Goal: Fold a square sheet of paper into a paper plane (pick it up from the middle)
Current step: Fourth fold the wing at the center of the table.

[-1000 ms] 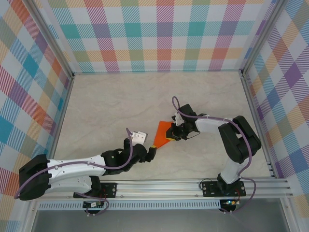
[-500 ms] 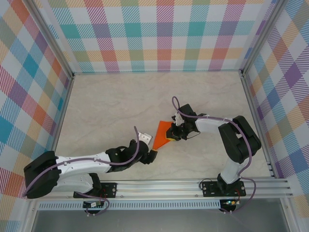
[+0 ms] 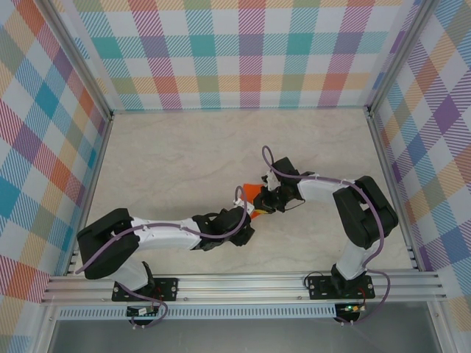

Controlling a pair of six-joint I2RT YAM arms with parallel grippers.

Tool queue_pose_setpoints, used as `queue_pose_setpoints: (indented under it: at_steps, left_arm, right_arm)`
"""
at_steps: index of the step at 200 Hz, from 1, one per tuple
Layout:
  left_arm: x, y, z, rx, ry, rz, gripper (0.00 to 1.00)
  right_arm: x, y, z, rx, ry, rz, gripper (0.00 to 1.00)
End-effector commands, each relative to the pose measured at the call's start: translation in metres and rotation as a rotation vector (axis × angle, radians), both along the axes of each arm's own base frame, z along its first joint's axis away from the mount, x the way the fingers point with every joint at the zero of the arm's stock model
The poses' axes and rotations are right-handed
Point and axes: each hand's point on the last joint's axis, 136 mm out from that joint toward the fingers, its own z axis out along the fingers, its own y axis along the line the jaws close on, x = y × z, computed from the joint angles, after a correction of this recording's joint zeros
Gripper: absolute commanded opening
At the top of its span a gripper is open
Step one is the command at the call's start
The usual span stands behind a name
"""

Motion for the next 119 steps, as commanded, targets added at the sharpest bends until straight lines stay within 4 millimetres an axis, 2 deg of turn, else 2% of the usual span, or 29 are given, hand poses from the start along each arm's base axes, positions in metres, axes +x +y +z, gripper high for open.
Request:
queue_pose_setpoints:
  at_steps: [1, 39, 96, 119]
  left_arm:
    - [0.004, 0.003, -0.004, 0.063, -0.001, -0.007, 0.72]
    - [0.009, 0.003, -0.007, 0.106, -0.015, 0.000, 0.65]
    - [0.014, 0.001, -0.007, 0.109, -0.039, 0.006, 0.58]
    - [0.016, -0.001, -0.007, 0.109, -0.044, 0.004, 0.51]
  right_arm:
    - [0.005, 0.008, 0.020, 0.031, -0.040, 0.029, 0.10]
    - [0.008, 0.009, 0.028, 0.029, -0.048, 0.033, 0.10]
    - [0.004, 0.006, 0.022, 0.013, -0.037, 0.035, 0.10]
    - [0.003, 0.006, 0.021, 0.011, -0.033, 0.040, 0.09]
